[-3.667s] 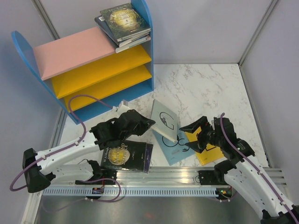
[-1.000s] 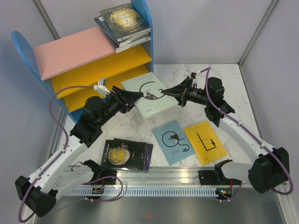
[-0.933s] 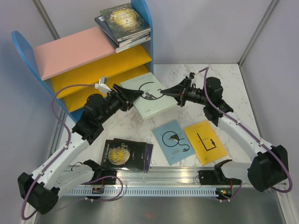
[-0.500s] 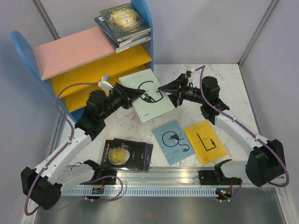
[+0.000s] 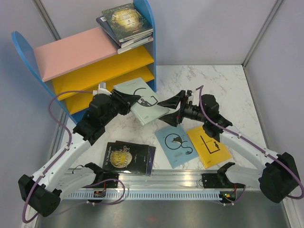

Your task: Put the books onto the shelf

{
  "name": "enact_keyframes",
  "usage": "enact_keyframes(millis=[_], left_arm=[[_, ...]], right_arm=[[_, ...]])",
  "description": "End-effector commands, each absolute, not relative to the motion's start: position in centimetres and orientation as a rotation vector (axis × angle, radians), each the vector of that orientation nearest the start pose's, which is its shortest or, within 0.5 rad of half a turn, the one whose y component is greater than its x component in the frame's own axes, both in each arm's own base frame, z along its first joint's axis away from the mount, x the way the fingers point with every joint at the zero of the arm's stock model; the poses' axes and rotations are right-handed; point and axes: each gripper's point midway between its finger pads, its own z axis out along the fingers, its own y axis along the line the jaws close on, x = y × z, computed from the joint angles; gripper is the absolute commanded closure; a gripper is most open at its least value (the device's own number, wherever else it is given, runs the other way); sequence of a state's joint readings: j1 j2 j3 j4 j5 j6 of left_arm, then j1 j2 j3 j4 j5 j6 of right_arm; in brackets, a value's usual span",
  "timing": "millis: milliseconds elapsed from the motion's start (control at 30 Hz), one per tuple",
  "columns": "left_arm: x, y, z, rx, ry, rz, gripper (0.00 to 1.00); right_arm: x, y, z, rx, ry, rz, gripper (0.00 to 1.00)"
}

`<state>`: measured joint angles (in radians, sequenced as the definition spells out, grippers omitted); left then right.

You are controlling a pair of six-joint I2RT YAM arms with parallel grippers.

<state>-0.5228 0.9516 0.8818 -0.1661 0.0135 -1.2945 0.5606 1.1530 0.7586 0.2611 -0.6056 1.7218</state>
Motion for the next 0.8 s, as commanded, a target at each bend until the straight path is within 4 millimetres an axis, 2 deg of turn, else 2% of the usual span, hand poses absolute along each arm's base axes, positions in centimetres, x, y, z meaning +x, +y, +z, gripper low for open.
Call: enact_keyframes(millis=[0,67,167,200,300,467,500,567,700,767], left_arm=[[29.6,-20.1,32.6,-0.748,1.761,-1.215,0.98],[29.5,-20.2,32.3,-0.750,1.771,-1.225,0.98],[29.1,-20.1,31.7,-0.771,1.776,-1.238,0.98],[29.0,-20.0,31.2,-0.787,1.781,-1.233,0.98],[28.6,-19.7,30.7,-0.810,1.775,-1.239,0.98],[28.1,-19.8,29.8,-0.842,1.796,-1.266,0.98],[28.0,-19.7,29.9,-0.877,1.778,-1.289,0.98],[27.9,-19.6,29.8,-0.921,1.760,-1.316,0.98],[27.8,-19.5,30.5,-0.958,1.725,-1.363,0.98],[27.7,-19.5,30.9,-0.964,1.715,-1.377,0.98]], right_arm=[[23.4,29.8,34.8,0.717,1.926,2.124,0.19],[23.9,29.8,35.6,0.729,1.878,2.145,0.21],[25.2,29.8,36.8,0.765,1.813,2.137,0.30],[25.8,29.9,36.8,0.783,1.801,2.126,0.36],[26.9,30.1,37.3,0.799,1.775,2.105,0.44],[28.0,30.8,38.3,0.791,1.744,2.089,0.45],[28.4,31.2,37.6,0.803,1.772,2.069,0.44],[28.3,32.4,38.0,0.748,1.797,2.051,0.45],[28.0,34.3,37.6,0.711,1.838,2.032,0.45],[28.1,34.6,37.3,0.729,1.834,2.027,0.45]])
